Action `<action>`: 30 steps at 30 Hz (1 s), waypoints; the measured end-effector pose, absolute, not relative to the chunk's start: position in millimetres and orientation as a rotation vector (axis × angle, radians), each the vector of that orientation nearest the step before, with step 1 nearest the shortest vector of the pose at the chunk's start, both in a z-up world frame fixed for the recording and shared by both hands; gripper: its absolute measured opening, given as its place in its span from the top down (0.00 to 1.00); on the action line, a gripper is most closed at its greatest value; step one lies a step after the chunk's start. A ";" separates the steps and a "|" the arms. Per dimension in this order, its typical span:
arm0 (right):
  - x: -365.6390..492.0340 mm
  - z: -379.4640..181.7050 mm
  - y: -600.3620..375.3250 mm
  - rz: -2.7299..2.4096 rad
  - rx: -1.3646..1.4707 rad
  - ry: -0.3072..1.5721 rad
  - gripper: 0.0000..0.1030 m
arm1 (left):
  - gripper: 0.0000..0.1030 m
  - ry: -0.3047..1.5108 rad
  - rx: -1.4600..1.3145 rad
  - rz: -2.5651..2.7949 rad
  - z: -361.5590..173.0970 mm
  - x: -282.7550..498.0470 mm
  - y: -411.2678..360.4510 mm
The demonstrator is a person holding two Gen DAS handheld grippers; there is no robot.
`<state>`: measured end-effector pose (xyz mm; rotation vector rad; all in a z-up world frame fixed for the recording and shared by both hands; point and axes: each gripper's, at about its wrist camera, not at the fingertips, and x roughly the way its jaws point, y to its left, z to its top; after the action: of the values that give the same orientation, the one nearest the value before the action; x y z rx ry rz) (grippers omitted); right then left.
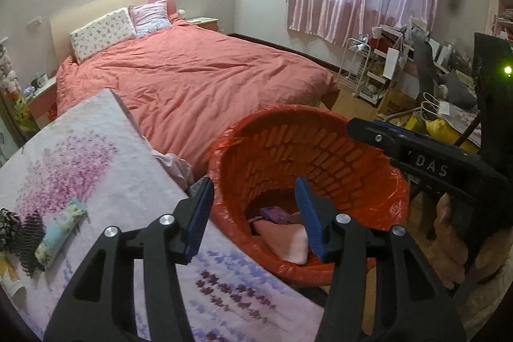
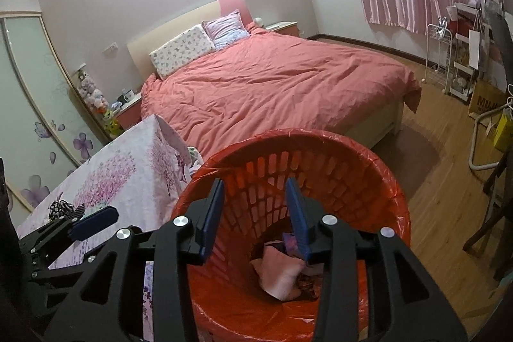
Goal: Collect trash
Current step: 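Move both tools back over the remaining items on the bed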
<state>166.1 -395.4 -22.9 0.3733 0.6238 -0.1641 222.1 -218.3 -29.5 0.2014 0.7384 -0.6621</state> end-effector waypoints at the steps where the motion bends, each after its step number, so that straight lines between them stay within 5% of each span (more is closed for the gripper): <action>1: 166.5 -21.7 -394.1 -0.167 0.369 0.623 0.61 | 0.47 0.734 0.200 -0.651 -28.6 221.6 -214.6; 11: 167.2 -15.3 -371.0 -0.164 0.301 0.624 0.56 | 0.37 0.718 0.207 -0.460 -29.3 221.6 -142.8; 30: 173.6 -29.4 -239.9 -0.025 0.096 0.688 0.51 | 0.21 0.813 -0.045 0.136 -56.8 251.9 109.6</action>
<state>173.6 -239.9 -29.4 0.0958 0.6878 -0.0253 251.9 109.6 -56.8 -0.0447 0.8134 0.1358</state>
